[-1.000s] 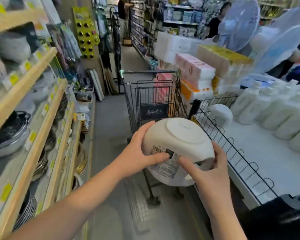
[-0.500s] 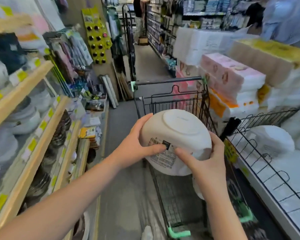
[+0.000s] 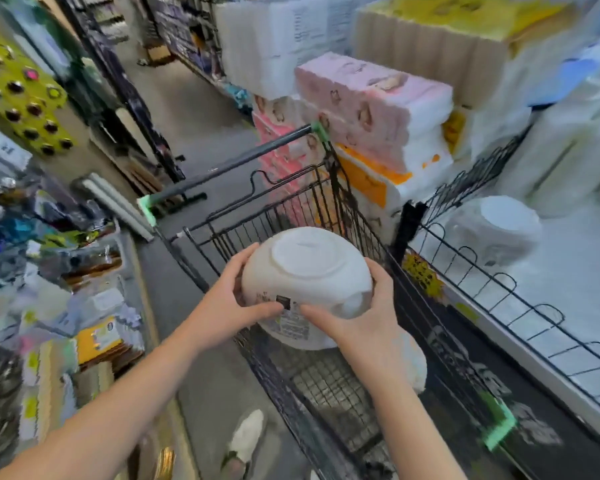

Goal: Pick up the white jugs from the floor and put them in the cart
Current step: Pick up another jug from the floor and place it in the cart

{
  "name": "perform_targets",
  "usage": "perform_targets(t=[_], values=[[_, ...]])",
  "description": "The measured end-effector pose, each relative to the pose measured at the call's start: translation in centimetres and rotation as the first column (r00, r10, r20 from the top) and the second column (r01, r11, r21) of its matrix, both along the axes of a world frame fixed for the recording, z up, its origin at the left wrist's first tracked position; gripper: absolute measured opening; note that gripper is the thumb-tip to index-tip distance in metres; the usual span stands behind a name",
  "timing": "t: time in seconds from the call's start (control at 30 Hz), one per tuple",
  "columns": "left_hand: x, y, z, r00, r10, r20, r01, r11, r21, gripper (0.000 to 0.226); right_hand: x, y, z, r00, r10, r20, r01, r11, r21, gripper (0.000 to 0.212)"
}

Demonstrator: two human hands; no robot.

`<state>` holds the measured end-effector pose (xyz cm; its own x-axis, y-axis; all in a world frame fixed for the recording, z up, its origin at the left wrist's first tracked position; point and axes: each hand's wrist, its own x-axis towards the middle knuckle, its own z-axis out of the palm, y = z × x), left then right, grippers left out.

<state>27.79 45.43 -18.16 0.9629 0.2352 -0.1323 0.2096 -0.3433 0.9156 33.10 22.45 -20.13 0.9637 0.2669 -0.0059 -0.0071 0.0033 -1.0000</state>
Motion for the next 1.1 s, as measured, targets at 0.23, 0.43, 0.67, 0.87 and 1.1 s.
perform_targets(t=[0.23, 0.43, 0.67, 0.87, 1.1], values=[[7.9, 4.2, -5.0, 0.951, -0.265, -0.159, 0.274, 0.961, 0.037, 0.114, 1.7, 2.4, -4.2, 0.97, -0.231, -0.071, 0.228, 0.972, -0.05, 0.105], [14.3, 7.6, -10.2, 0.839, -0.479, -0.259, 0.493, 0.87, -0.013, 0.119, 2.7, 6.4, -6.5, 0.908, -0.415, -0.053, 0.399, 0.897, -0.191, 0.105], [17.5, 10.5, -16.1, 0.702, -0.64, -0.311, 0.658, 0.751, -0.059, 0.12, 2.7, 9.7, -10.7, 0.876, -0.461, -0.138, 0.401, 0.858, -0.321, 0.098], [19.5, 10.3, -19.9, 0.661, -0.675, -0.328, 0.71, 0.704, -0.02, 0.124, 5.0, 10.5, -14.8, 0.894, -0.437, -0.105, 0.368, 0.846, -0.386, 0.098], [22.2, 9.2, -26.2, 0.622, -0.69, -0.37, 0.759, 0.648, 0.067, 0.145, 7.5, 10.2, -21.3, 0.907, -0.421, -0.011, 0.375, 0.819, -0.433, 0.095]])
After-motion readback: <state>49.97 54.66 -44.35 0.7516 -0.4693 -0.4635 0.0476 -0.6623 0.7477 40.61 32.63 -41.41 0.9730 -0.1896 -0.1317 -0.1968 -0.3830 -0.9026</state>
